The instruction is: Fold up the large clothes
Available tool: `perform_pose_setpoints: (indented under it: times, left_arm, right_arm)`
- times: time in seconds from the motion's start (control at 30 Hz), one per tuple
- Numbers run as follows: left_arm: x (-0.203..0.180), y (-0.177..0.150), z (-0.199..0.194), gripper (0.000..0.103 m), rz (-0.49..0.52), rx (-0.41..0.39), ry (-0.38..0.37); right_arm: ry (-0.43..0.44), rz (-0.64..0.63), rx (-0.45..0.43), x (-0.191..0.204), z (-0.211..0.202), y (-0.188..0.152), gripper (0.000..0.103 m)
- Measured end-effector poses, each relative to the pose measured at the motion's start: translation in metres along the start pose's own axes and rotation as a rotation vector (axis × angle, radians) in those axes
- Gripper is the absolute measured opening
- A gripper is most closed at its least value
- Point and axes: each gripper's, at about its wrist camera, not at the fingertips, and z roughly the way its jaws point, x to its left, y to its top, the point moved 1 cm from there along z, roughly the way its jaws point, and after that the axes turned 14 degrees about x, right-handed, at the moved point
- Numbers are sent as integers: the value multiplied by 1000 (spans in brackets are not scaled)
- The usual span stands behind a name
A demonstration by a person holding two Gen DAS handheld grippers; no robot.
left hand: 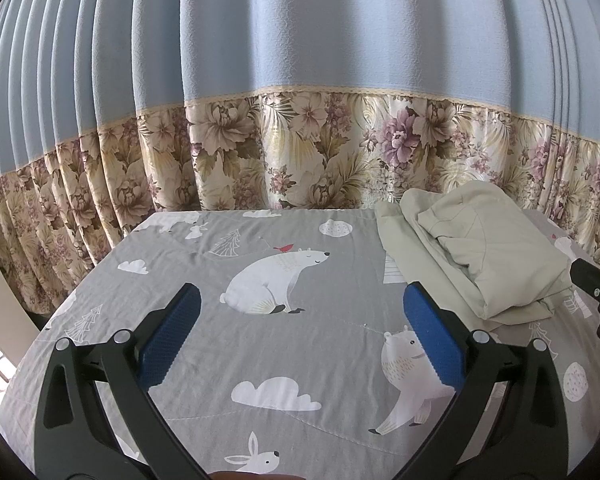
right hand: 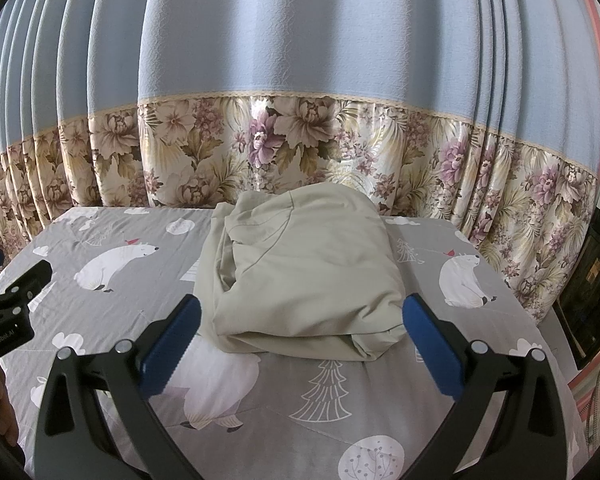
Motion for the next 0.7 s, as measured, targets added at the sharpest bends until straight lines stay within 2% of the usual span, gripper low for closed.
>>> perform_pose_setpoints:
  times: [0.7]
  left_arm:
    - [1, 1, 0, 100, 0, 0, 1]
  right_arm:
    - [1, 0, 0, 0, 0, 0, 101]
